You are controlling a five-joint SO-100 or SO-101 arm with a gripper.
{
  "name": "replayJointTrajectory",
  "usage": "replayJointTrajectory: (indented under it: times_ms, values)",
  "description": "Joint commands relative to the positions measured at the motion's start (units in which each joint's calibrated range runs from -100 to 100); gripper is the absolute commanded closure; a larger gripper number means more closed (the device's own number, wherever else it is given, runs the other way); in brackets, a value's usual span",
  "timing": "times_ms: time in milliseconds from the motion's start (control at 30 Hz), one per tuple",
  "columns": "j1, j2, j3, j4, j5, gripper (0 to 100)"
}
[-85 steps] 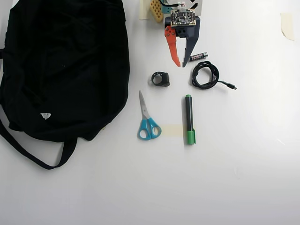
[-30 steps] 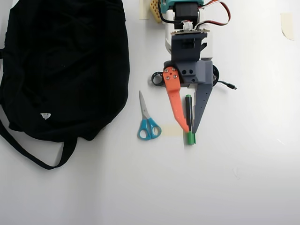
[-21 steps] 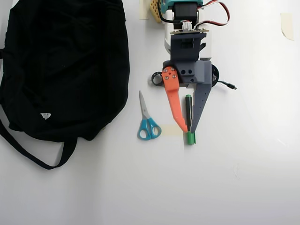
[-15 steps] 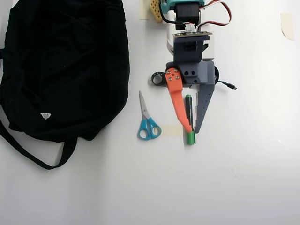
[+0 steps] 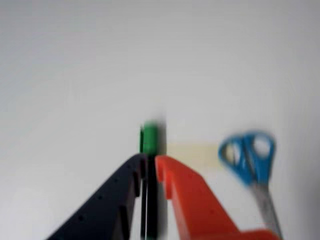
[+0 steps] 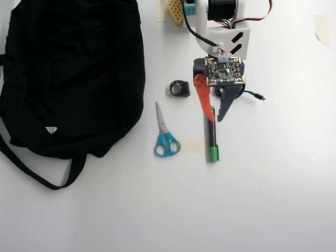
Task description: Put the green marker into the black bag
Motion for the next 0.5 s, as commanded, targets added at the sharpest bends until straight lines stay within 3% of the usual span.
replayJointTrajectory:
  times_ms: [0,467]
  values:
    - [-1.2,-1.8,-2.7,8.5,-0.1,98]
    - [-4.1,-1.8,-2.6,14.1,-0.2,98]
